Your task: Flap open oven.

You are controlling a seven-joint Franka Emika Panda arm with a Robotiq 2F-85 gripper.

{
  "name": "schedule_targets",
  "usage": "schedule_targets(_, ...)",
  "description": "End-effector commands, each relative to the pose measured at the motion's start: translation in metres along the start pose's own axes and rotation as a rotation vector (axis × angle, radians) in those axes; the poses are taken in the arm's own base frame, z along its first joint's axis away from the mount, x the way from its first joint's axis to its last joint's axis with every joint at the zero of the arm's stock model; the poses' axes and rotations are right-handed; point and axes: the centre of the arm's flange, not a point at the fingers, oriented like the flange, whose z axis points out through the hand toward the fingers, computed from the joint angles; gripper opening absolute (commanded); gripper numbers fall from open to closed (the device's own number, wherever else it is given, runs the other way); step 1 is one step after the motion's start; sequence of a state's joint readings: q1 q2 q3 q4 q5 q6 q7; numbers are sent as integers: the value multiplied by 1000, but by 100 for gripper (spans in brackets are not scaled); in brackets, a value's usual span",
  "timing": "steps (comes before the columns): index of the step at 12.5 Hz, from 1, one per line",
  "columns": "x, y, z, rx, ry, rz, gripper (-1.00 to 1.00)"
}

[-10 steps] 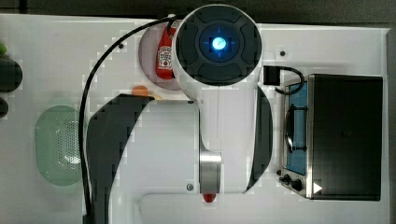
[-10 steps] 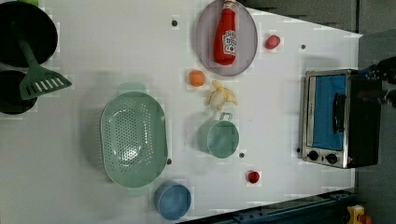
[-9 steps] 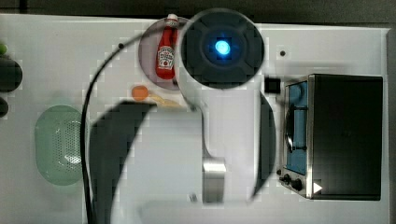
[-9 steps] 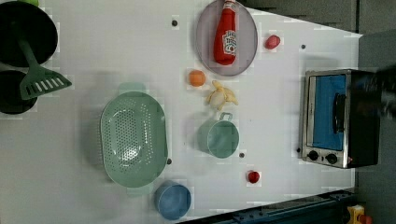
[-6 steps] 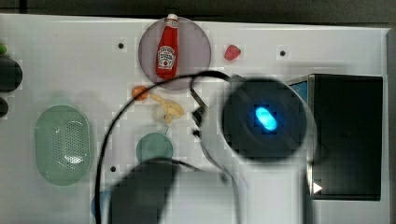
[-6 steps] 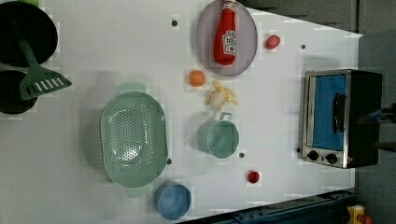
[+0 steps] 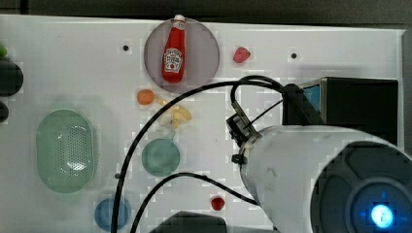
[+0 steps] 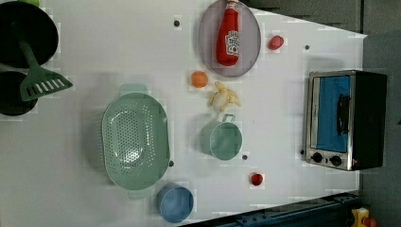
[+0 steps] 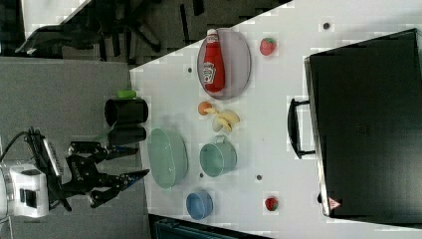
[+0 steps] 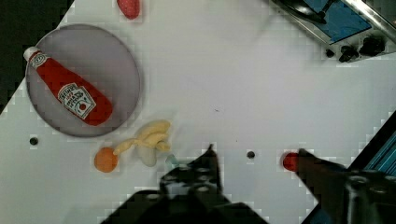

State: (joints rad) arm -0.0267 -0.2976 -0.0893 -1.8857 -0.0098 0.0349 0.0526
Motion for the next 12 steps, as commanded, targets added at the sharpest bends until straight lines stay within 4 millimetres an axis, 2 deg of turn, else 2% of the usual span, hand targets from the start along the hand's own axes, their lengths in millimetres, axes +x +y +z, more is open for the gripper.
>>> schedule_targets(1,0,-13,31,-50,-44,37,-32)
schedule_targets(2,5,-8,39,-62,-56,47,-55)
schedule_targets(3,11,-3,49,-76,-71,60,-65)
schedule_targets(7,39,27,95,-117,-136,-10,-65)
schedule_targets(12,83,64,148,-152,-45,-309,-65)
